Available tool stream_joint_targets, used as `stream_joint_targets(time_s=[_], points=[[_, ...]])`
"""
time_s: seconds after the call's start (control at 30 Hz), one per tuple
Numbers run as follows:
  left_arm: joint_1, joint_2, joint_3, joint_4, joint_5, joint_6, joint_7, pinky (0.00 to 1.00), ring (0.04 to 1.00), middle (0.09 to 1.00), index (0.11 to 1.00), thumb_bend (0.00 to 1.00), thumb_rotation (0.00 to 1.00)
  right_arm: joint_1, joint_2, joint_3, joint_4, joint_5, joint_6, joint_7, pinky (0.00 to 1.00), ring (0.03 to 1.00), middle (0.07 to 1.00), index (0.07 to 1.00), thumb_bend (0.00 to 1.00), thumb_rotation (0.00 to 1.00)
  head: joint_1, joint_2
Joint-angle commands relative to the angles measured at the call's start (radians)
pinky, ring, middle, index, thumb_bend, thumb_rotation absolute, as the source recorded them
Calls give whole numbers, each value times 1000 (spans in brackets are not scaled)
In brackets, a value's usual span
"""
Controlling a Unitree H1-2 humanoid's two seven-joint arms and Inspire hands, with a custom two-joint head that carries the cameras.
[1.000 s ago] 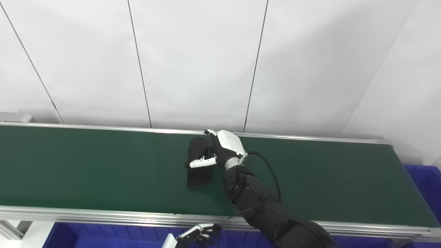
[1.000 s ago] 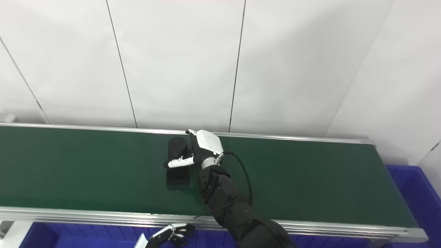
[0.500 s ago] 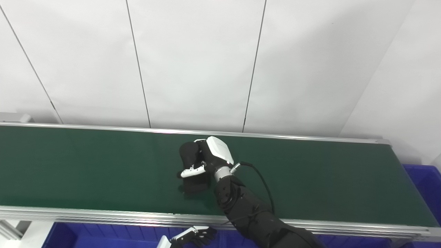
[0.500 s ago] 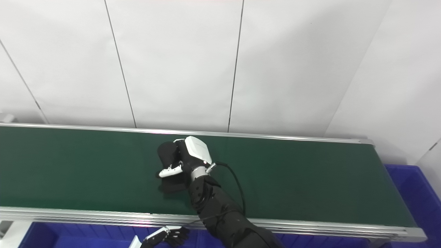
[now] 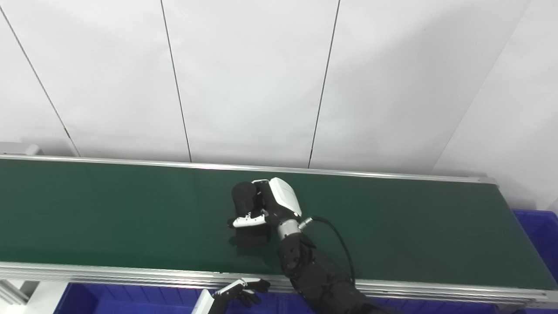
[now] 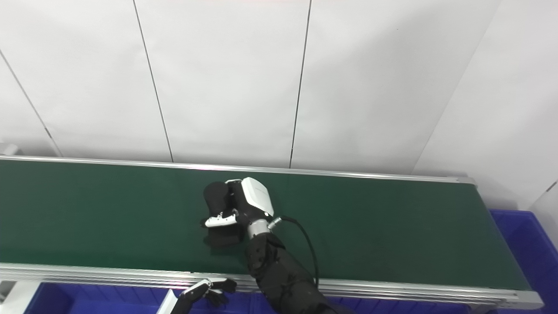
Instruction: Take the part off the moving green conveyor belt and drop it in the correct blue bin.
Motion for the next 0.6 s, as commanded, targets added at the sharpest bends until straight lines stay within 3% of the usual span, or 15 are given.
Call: stream_joint_targets(time_s=[0.0, 0.1, 0.27, 0.37, 0.57], points=[[-19, 17, 10, -14, 1, -31, 14, 482, 578, 672, 699, 774, 431, 17, -5, -15, -98, 6, -9, -12, 388, 472, 549, 487, 495, 0, -4, 5], [-21, 17, 13, -16, 3, -31, 19, 469, 569, 671, 698, 773, 426, 91, -29, -41, -256, 16, 4, 9, 370, 463, 563, 488, 492, 0, -7, 17], [-12, 15, 45, -40, -21, -31, -7, 469, 584, 667, 692, 773, 407, 298, -86, -95, -699, 32, 104, 100, 333, 448, 558, 505, 488, 0, -21, 59], [1, 12, 80, -59, -53, -31, -56, 469, 585, 663, 690, 780, 415, 411, -118, -121, -932, 41, 184, 167, 318, 449, 561, 506, 487, 0, -15, 78], [25, -5, 164, -85, -95, -31, -172, 492, 606, 668, 698, 780, 407, 594, -197, -165, -1268, 68, 296, 303, 317, 445, 564, 492, 486, 0, 13, 123]])
